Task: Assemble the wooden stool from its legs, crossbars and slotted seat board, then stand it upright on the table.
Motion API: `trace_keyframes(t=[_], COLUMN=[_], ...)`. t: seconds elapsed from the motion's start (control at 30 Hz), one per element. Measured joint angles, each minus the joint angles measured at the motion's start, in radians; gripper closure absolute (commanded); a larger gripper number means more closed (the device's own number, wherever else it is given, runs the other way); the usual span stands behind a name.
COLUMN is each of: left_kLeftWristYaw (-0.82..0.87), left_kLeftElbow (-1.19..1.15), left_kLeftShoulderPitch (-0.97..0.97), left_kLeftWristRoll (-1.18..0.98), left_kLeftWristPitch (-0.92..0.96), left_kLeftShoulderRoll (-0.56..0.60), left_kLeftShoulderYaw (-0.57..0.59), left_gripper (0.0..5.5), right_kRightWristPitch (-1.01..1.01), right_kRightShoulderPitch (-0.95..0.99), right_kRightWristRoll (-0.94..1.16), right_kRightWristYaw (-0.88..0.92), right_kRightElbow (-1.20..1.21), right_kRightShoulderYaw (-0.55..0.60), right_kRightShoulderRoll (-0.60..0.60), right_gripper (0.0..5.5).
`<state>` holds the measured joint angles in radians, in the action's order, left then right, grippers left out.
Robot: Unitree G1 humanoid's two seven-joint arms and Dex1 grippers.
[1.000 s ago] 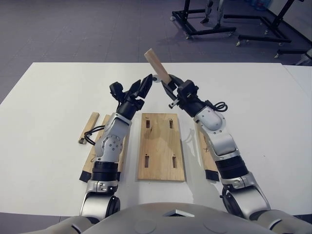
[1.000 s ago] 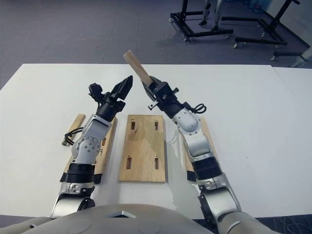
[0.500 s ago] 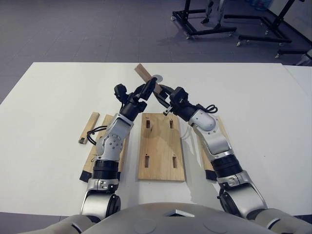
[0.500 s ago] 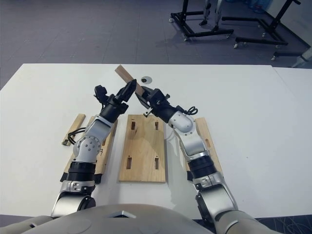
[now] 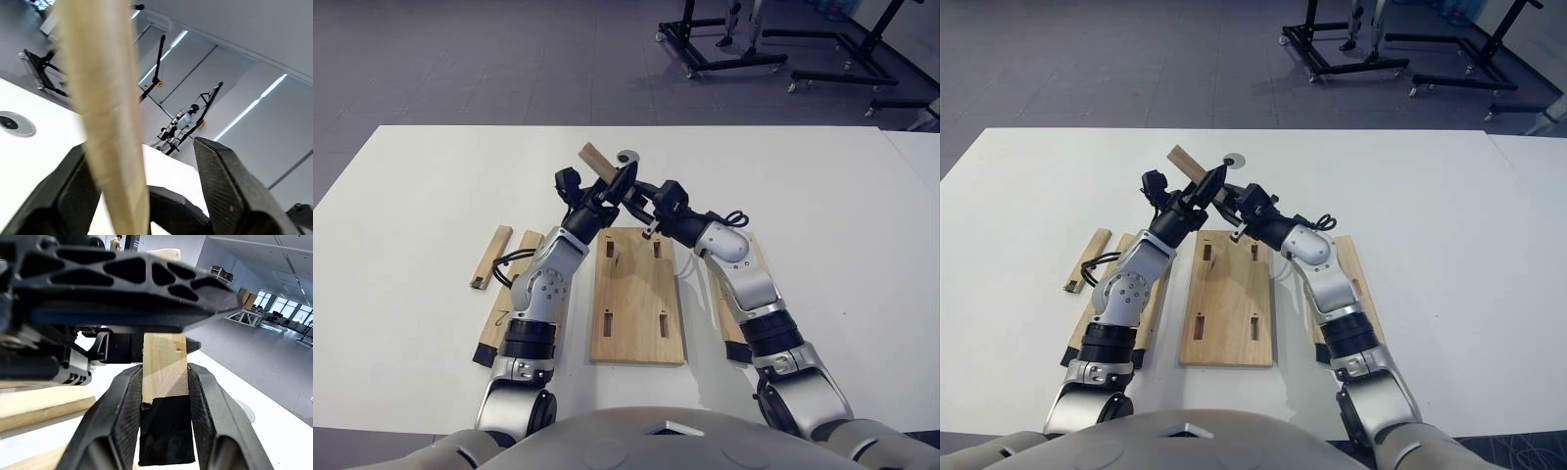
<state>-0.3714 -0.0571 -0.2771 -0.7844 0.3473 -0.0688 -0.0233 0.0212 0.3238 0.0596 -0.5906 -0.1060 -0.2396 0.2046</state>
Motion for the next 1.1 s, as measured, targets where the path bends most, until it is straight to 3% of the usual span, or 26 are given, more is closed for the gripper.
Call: trace_keyframes(t=[0.4,0.57,0.83,1.1], left_kLeftWristYaw=[-0.007,-0.007,-0.019,-0.041], left_kLeftElbow=[0.008,0.010,0.022,0.032], left_kLeftShoulderPitch=[0.005,0.008,0.014,0.016], left_kLeftWristRoll=[0.004,0.020,0.020,0.016], left_kLeftWristPitch=[-0.001,-0.008,-0.015,-0.067], left_kLeftShoulderRoll=[0.000,0.001,0.002,0.002], left_kLeftShoulderYaw=[0.004,0.003,0.003,0.009], left_gripper=[4.75,5.09,5.10,5.11], right_kRightWristPitch=[-0.017,-0.022,-0.031,-0.078], right_kRightShoulderPitch=[-0.020,-0.031,-0.040,-0.056], right_kRightWristRoll=[0.000,0.000,-0.001,0.019], right_kRightWristYaw=[-0.006,-0.005,0.002,-0.021], right_kRightElbow=[0.043,0.072,0.098,0.091], right_kRightShoulderYaw=[-0.004,-0.007,-0.006,0.005], right_kRightShoulderRoll=[0.000,0.005,0.015,0.030], right_gripper=[4.22,4.22,4.22,2.69])
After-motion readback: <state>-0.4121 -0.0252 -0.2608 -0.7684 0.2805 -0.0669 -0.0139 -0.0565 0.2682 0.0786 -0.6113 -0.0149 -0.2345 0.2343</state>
